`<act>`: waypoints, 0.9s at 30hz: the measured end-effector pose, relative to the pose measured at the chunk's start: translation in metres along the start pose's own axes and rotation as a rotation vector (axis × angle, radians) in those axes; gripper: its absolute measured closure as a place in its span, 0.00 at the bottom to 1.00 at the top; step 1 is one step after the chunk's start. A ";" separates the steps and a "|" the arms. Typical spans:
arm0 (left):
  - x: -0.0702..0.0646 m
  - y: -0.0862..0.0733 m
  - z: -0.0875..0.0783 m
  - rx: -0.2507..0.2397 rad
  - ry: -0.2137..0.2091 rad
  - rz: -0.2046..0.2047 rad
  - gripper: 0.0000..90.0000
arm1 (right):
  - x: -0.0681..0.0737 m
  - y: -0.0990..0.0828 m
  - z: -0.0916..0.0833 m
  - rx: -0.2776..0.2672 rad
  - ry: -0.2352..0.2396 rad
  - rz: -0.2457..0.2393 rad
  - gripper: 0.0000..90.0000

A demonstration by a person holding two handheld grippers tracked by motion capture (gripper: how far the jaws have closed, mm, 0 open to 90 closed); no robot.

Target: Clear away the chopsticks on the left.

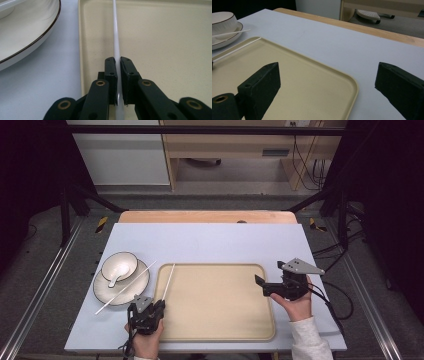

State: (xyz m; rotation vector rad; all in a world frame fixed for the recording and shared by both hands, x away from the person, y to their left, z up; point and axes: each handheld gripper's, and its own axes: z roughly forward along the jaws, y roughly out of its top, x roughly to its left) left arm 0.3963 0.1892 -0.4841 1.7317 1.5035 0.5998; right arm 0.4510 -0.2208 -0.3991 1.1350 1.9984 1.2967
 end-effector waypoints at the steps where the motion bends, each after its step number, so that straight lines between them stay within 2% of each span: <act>1: 0.000 0.001 0.001 0.005 0.002 -0.002 0.93 | 0.000 0.000 0.000 0.001 0.000 0.000 0.07; 13: -0.002 0.004 0.002 0.032 -0.001 0.018 0.93 | 0.001 0.000 0.001 0.005 -0.001 0.007 0.07; 20: -0.004 0.009 0.002 0.049 -0.030 0.041 0.86 | 0.000 0.000 0.000 0.001 0.000 0.001 0.07; 23: -0.004 0.016 -0.002 0.034 -0.028 0.061 0.81 | 0.000 0.000 -0.001 -0.002 -0.002 0.010 0.07; 27: -0.001 0.031 -0.011 -0.011 -0.067 0.079 0.74 | -0.002 0.001 -0.004 -0.015 -0.004 0.010 0.07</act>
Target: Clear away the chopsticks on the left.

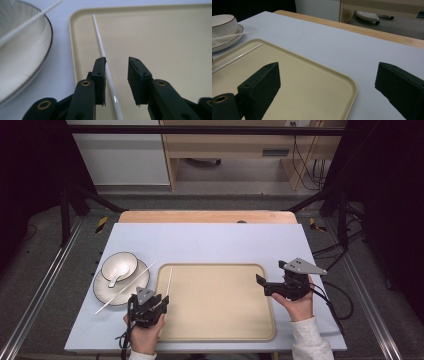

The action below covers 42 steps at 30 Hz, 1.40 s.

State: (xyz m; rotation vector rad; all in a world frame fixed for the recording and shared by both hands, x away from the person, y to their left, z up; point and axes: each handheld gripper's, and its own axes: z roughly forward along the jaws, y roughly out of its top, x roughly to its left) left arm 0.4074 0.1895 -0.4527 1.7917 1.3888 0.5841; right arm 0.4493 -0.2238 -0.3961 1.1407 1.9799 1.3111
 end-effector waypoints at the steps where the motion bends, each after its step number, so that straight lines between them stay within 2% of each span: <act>1: 0.001 0.006 -0.003 -0.021 -0.020 0.006 0.71 | 0.000 0.000 -0.001 -0.001 0.000 0.006 0.07; 2: 0.001 0.011 -0.006 -0.040 -0.035 0.011 0.70 | 0.000 0.000 -0.001 -0.004 -0.001 0.004 0.07; 5: 0.000 0.020 -0.010 -0.056 -0.035 0.031 0.67 | -0.001 0.001 -0.002 -0.006 -0.002 0.006 0.07; 6: -0.001 0.030 -0.013 -0.070 -0.058 0.047 0.65 | -0.001 0.001 -0.003 -0.006 -0.003 0.008 0.07; 8: -0.001 0.039 -0.016 -0.081 -0.086 0.071 0.62 | -0.001 0.001 -0.003 -0.009 -0.001 0.006 0.07; 10: 0.001 0.047 -0.018 -0.084 -0.133 0.087 0.58 | -0.002 0.001 -0.004 -0.014 -0.003 0.008 0.07; 16: 0.011 0.047 -0.024 -0.059 -0.164 0.164 0.46 | -0.004 0.002 -0.009 -0.031 -0.005 0.020 0.07; 20: 0.029 0.037 -0.032 -0.079 -0.188 0.164 0.40 | -0.005 0.003 -0.010 -0.031 -0.010 0.021 0.07; 22: 0.033 0.035 -0.034 -0.077 -0.185 0.166 0.38 | -0.005 0.002 -0.009 -0.030 -0.010 0.021 0.07; 24: 0.047 0.029 -0.040 -0.075 -0.161 0.189 0.36 | -0.005 0.002 -0.009 -0.023 -0.011 0.021 0.07; 31: 0.071 0.019 -0.051 -0.057 -0.137 0.200 0.28 | -0.005 0.002 -0.010 -0.029 -0.013 0.024 0.07; 39: 0.089 0.014 -0.056 -0.012 -0.117 0.207 0.26 | -0.004 0.001 -0.008 -0.017 -0.012 0.018 0.07; 42: 0.094 0.012 -0.058 -0.002 -0.096 0.205 0.26 | -0.004 0.000 -0.007 -0.013 -0.012 0.012 0.07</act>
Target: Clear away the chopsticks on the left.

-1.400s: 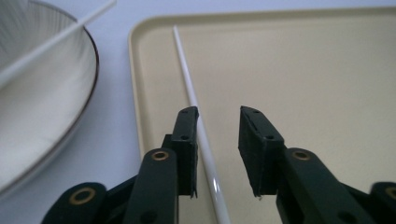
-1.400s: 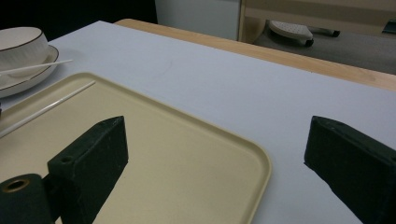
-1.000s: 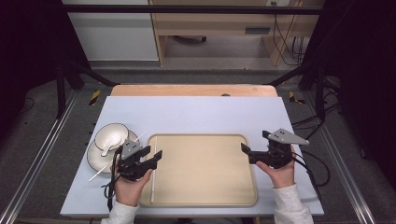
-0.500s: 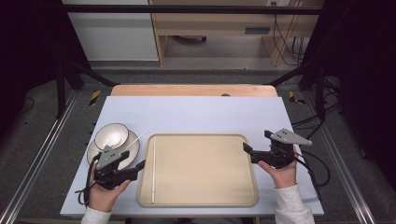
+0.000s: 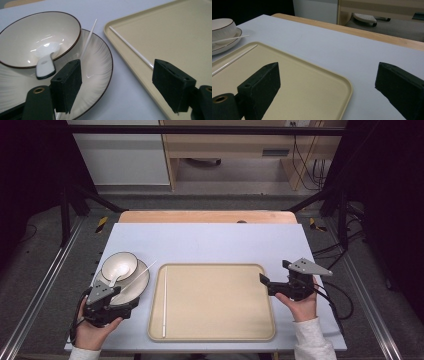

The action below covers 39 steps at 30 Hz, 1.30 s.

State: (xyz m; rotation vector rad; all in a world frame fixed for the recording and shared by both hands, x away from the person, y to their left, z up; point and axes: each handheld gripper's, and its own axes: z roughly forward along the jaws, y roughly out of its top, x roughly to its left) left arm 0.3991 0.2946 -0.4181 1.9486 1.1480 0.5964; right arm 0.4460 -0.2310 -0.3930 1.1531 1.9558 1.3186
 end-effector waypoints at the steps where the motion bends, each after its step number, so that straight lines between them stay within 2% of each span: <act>1: 0.002 -0.001 -0.001 0.005 0.006 -0.001 0.26 | 0.000 0.000 0.000 0.001 0.000 0.000 0.07; 5: 0.009 -0.004 -0.002 0.028 0.033 0.005 0.26 | 0.000 0.000 0.001 0.003 -0.001 0.001 0.07; 7: 0.012 -0.005 -0.002 0.034 0.043 -0.005 0.26 | 0.000 0.000 0.001 0.005 -0.002 0.003 0.07; 11: 0.017 -0.007 -0.002 0.048 0.053 -0.004 0.27 | 0.000 -0.001 0.002 0.006 0.000 0.001 0.07; 12: 0.020 -0.009 -0.001 0.063 0.068 0.001 0.28 | 0.000 -0.001 0.002 0.007 0.002 0.001 0.07; 21: 0.028 -0.014 0.008 0.103 0.081 0.004 0.32 | 0.001 -0.001 0.003 0.011 0.002 0.000 0.07; 27: 0.043 -0.017 0.014 0.108 0.096 -0.025 0.42 | 0.001 -0.002 0.005 0.018 0.003 0.001 0.07; 29: 0.047 -0.018 0.018 0.126 0.095 -0.022 0.45 | 0.001 -0.002 0.006 0.018 0.003 -0.003 0.07; 32: 0.050 -0.018 0.023 0.143 0.089 -0.026 0.50 | 0.001 -0.002 0.006 0.019 0.002 -0.002 0.07; 39: 0.052 -0.016 0.034 0.177 0.068 -0.006 0.65 | 0.002 -0.002 0.008 0.024 0.003 -0.003 0.07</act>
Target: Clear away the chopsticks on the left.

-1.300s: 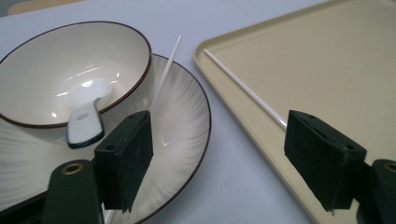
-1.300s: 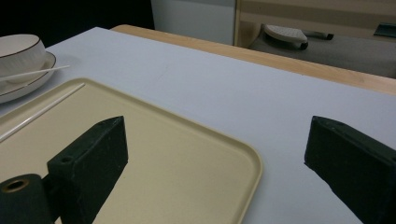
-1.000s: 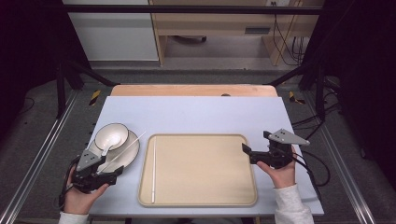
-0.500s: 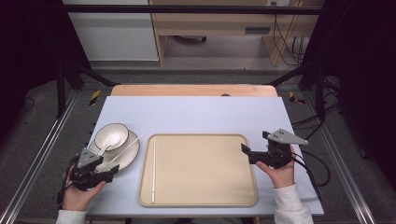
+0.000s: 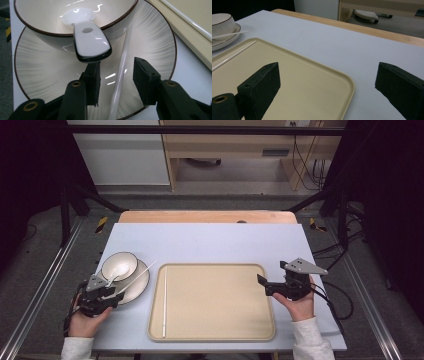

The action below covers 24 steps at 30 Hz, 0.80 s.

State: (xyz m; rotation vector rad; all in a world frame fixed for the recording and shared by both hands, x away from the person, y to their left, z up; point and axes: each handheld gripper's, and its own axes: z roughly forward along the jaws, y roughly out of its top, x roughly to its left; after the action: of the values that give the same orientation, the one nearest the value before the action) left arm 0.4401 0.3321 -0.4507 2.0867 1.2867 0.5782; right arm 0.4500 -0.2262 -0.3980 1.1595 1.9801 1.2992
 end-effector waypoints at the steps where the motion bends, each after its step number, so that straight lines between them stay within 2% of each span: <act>1: 0.000 0.001 0.001 0.006 -0.002 0.007 0.66 | 0.000 0.000 0.000 0.001 0.000 0.000 0.07; 12: -0.002 0.002 0.008 0.039 -0.019 0.024 0.83 | 0.001 -0.001 0.002 0.006 0.002 -0.004 0.07; 24: -0.007 0.004 0.008 0.051 -0.044 0.048 0.93 | 0.000 0.000 0.001 0.004 0.002 -0.002 0.07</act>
State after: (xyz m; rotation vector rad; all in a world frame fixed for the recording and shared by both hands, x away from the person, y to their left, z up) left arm 0.4445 0.3223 -0.4540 2.1657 1.2411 0.5219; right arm 0.4505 -0.2257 -0.3986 1.1577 1.9859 1.2961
